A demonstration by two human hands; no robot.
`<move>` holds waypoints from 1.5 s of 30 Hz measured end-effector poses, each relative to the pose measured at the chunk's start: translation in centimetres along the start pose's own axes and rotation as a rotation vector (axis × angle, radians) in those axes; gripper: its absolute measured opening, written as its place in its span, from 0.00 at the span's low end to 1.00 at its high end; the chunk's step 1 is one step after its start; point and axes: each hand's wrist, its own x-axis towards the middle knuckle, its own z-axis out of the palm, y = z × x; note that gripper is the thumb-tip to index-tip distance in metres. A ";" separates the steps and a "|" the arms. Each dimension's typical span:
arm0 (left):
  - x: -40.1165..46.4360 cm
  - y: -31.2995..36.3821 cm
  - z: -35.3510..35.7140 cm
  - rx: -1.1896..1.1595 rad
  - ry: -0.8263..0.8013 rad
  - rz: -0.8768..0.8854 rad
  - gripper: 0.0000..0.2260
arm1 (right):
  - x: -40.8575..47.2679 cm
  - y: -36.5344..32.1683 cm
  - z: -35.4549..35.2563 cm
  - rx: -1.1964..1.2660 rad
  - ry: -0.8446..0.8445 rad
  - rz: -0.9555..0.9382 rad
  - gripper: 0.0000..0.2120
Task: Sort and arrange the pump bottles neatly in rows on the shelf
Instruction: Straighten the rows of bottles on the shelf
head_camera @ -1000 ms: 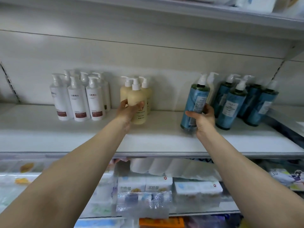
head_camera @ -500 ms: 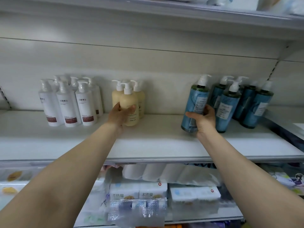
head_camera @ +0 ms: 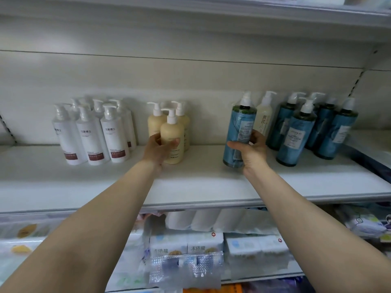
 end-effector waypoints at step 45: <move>-12.2 3.8 31.1 -0.086 -0.359 0.040 0.17 | 0.8 -3.9 -20.0 -0.109 0.037 -0.114 0.28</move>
